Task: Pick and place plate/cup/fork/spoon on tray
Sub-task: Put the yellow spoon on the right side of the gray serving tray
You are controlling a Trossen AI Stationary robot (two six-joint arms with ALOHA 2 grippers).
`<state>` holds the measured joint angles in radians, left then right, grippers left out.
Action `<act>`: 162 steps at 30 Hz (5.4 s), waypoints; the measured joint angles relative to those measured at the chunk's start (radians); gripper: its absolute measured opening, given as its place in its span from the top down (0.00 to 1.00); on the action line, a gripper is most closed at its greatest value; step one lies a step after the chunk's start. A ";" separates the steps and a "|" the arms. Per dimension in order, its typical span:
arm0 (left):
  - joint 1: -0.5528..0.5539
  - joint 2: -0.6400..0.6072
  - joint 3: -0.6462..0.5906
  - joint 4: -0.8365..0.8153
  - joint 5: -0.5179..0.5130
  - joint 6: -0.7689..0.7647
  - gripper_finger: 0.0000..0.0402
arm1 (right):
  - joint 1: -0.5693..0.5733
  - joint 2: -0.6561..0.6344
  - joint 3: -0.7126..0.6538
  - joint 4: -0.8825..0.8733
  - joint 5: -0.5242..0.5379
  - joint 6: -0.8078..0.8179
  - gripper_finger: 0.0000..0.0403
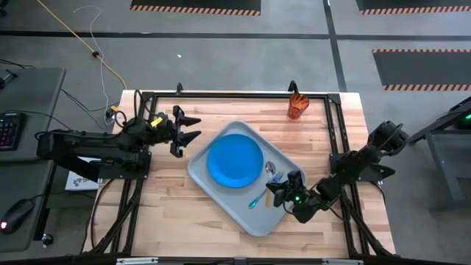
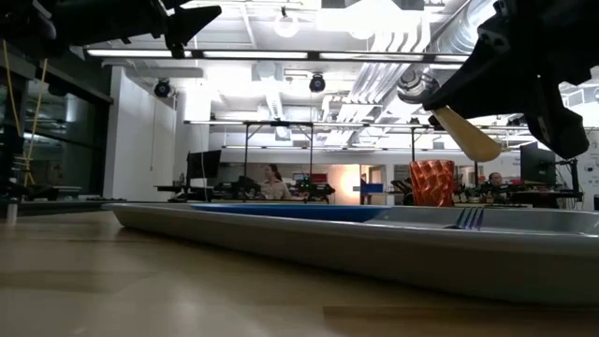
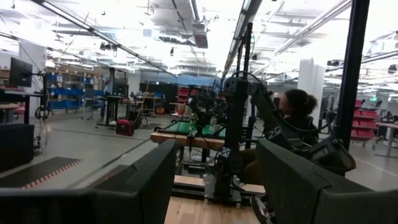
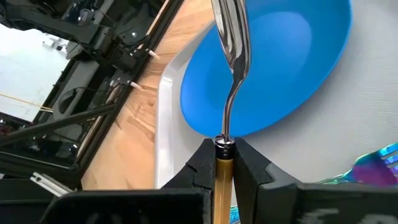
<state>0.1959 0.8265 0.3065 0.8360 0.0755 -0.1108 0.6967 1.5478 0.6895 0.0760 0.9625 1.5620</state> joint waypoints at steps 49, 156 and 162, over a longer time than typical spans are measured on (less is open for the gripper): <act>-0.148 0.951 0.517 0.087 0.298 -0.008 0.48 | -0.134 0.000 0.000 0.190 -0.069 -0.501 0.98; -0.287 1.440 1.085 -0.150 0.354 0.233 0.98 | 0.023 -0.461 0.000 -0.292 0.043 -0.541 0.63; -0.288 1.470 1.086 -0.100 0.280 0.233 0.97 | 0.023 -0.461 0.000 -0.297 0.055 -0.542 0.63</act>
<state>-0.0917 2.2961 1.3922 0.7363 0.3554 0.1226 0.7200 1.0870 0.6895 -0.2214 1.0173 1.0204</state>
